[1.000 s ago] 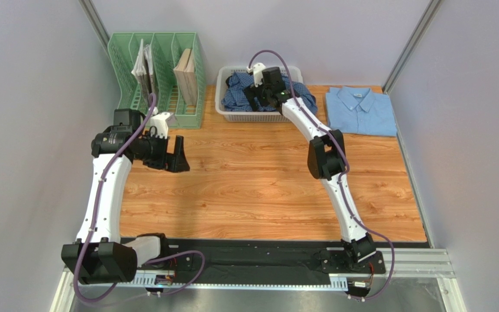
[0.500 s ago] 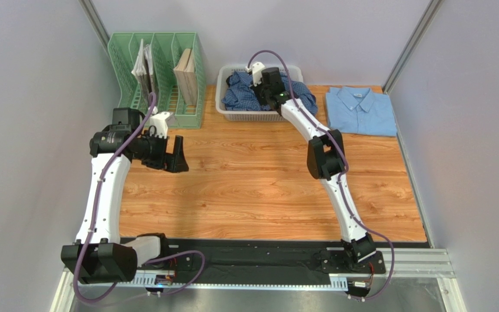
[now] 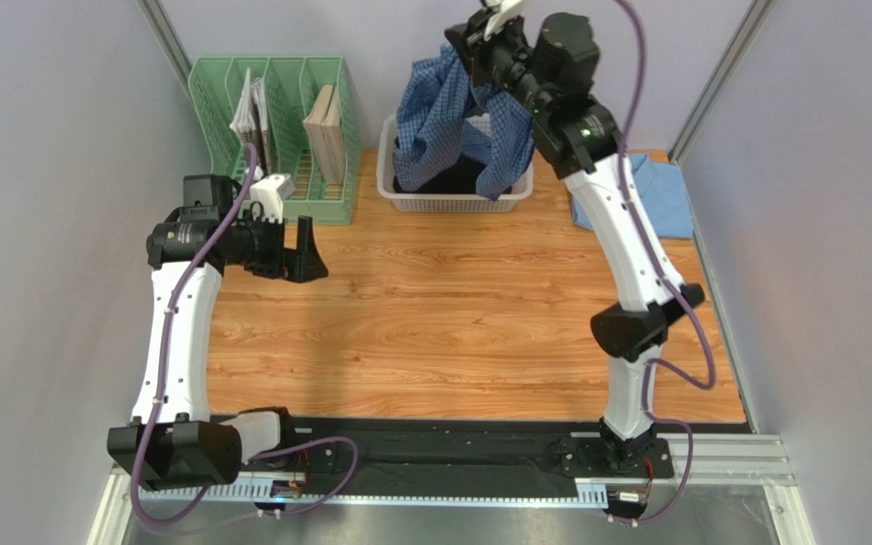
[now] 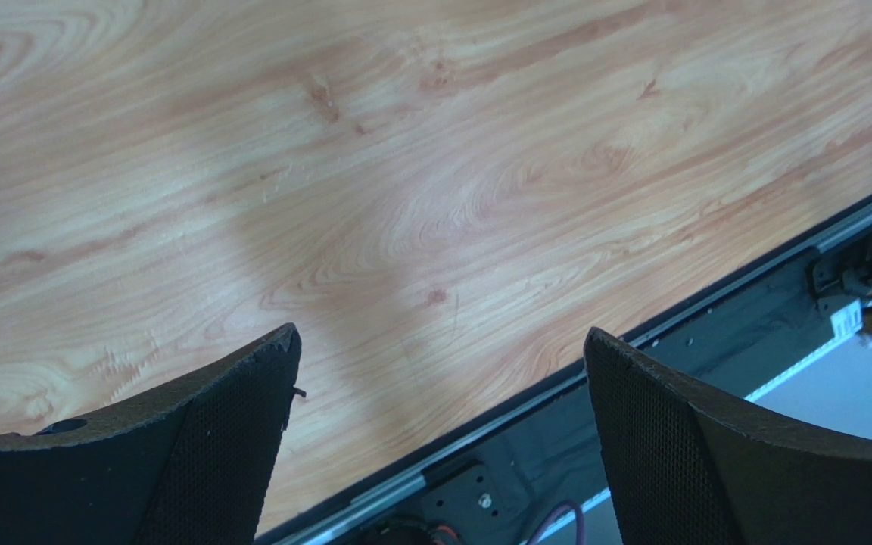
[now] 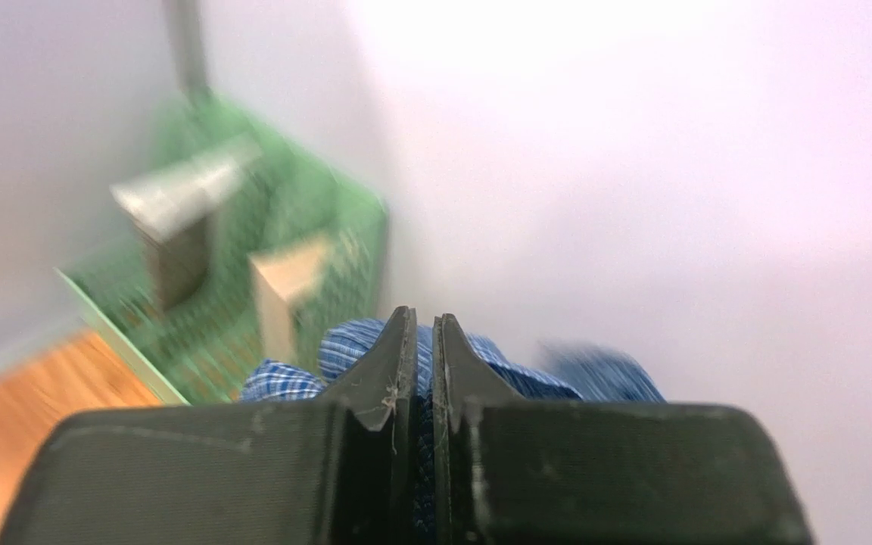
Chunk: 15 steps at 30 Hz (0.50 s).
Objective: Fold and stack the long sleeve shirts
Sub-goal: Grab the shirt from the pile, then move the shirt to the center of the board
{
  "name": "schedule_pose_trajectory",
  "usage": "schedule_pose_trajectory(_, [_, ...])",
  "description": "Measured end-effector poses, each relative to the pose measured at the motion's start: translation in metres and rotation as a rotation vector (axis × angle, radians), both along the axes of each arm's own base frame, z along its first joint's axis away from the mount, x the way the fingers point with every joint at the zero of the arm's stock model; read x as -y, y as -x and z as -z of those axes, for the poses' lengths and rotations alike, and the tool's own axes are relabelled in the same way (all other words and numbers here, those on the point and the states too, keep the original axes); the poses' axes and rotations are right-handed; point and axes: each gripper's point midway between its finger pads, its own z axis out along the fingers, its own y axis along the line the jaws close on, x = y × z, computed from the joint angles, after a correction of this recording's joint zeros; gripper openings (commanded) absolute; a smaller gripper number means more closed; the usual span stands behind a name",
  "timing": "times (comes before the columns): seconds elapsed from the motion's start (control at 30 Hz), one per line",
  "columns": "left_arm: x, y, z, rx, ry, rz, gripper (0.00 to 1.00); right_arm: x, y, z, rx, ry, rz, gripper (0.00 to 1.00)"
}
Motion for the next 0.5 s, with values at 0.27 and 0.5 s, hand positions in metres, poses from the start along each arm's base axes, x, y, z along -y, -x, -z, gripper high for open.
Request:
schedule_pose_trajectory(0.27, [0.003,-0.019,-0.02,0.053,0.095,-0.019,0.99,0.021,0.166,-0.18,0.308,-0.331,-0.191,0.0])
schedule_pose_trajectory(0.5, [0.009,-0.018,-0.025,0.111,0.122,0.03,0.99,0.176,0.122,-0.088,0.098,-0.284,0.206,0.94])
